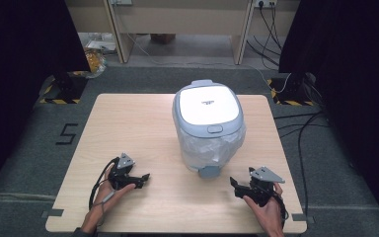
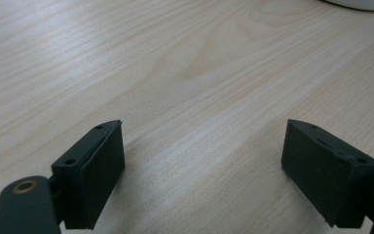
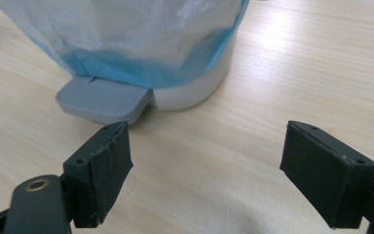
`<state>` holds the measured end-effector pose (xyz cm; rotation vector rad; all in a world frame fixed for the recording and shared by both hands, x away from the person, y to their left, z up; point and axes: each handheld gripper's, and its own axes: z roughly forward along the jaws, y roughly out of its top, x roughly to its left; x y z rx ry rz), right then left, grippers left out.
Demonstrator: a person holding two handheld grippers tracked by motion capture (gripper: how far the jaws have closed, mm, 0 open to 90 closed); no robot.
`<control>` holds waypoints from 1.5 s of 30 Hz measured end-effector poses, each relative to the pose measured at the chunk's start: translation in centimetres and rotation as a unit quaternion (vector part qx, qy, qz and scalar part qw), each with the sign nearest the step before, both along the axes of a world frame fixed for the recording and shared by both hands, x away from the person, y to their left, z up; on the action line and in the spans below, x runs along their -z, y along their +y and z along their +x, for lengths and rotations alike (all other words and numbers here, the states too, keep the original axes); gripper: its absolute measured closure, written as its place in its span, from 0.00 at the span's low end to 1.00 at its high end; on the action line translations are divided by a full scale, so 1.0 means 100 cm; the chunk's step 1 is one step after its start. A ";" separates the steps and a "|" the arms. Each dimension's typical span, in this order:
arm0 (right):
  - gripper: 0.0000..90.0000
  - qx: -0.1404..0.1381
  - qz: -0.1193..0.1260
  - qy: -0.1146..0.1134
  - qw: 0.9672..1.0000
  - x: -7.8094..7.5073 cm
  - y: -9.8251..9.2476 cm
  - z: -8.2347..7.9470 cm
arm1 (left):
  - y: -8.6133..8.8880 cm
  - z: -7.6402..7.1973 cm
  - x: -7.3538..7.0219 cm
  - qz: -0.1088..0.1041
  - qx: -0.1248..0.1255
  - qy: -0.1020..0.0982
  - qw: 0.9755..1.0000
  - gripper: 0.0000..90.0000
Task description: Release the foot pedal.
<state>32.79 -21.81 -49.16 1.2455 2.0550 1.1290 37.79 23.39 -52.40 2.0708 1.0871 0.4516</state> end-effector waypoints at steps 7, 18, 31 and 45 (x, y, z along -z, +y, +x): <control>0.21 -0.009 -0.014 0.014 1.000 0.011 -0.004 -0.011 | 0.000 0.000 0.000 0.000 0.000 0.000 1.000 0.17; 0.21 -0.002 -0.031 0.033 0.999 0.020 -0.016 -0.026 | 0.000 0.000 0.000 -0.001 -0.002 -0.001 1.000 0.17; 0.15 0.001 -0.044 0.057 0.997 0.030 -0.021 -0.040 | 0.000 -0.001 0.000 -0.001 -0.003 -0.001 1.000 0.17; 0.14 0.002 -0.038 0.052 0.998 0.031 -0.021 -0.042 | 0.000 -0.001 0.000 -0.001 -0.003 -0.001 1.000 0.17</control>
